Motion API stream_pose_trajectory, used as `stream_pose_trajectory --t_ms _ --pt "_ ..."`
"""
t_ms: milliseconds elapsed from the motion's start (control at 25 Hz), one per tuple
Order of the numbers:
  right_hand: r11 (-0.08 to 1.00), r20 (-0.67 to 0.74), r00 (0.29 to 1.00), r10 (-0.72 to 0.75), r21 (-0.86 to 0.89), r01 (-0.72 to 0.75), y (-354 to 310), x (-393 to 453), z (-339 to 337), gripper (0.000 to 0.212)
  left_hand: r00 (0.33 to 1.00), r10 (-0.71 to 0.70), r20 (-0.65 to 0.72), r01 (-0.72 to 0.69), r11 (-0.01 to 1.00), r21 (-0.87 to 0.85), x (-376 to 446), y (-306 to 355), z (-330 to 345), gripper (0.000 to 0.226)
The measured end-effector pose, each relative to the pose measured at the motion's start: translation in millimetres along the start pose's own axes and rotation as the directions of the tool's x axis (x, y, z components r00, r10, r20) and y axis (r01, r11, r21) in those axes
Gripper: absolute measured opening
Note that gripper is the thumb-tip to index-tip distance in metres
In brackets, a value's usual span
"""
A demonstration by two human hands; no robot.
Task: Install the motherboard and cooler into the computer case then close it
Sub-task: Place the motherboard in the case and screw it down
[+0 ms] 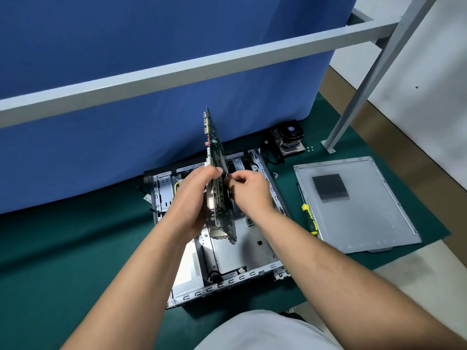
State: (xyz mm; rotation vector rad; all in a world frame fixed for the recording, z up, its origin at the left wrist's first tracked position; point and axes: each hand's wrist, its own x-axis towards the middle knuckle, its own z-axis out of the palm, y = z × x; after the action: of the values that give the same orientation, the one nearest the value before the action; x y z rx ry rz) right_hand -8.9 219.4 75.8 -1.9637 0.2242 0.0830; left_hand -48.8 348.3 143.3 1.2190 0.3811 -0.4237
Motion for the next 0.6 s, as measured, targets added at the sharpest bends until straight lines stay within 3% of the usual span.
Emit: stream_pose_trajectory --t_ms 240,360,600 --pt "0.992 0.046 0.997 -0.058 -0.107 0.063 -4.4 2.1 -4.6 0.018 1.0 0.021 -0.004 -0.02 0.999 0.044 7.3 -0.1 -1.7 0.066" --pt "0.976 0.063 0.992 -0.111 -0.183 0.121 -8.2 2.0 -6.8 0.023 0.999 0.036 -0.021 -0.035 0.998 0.043 6.7 -0.5 -1.6 0.054" --pt "0.948 0.092 0.988 -0.126 -0.281 0.147 -12.7 -1.2 -5.5 0.017 0.999 0.041 -0.015 -0.04 0.999 0.031 3.5 5.9 -2.5 0.069"
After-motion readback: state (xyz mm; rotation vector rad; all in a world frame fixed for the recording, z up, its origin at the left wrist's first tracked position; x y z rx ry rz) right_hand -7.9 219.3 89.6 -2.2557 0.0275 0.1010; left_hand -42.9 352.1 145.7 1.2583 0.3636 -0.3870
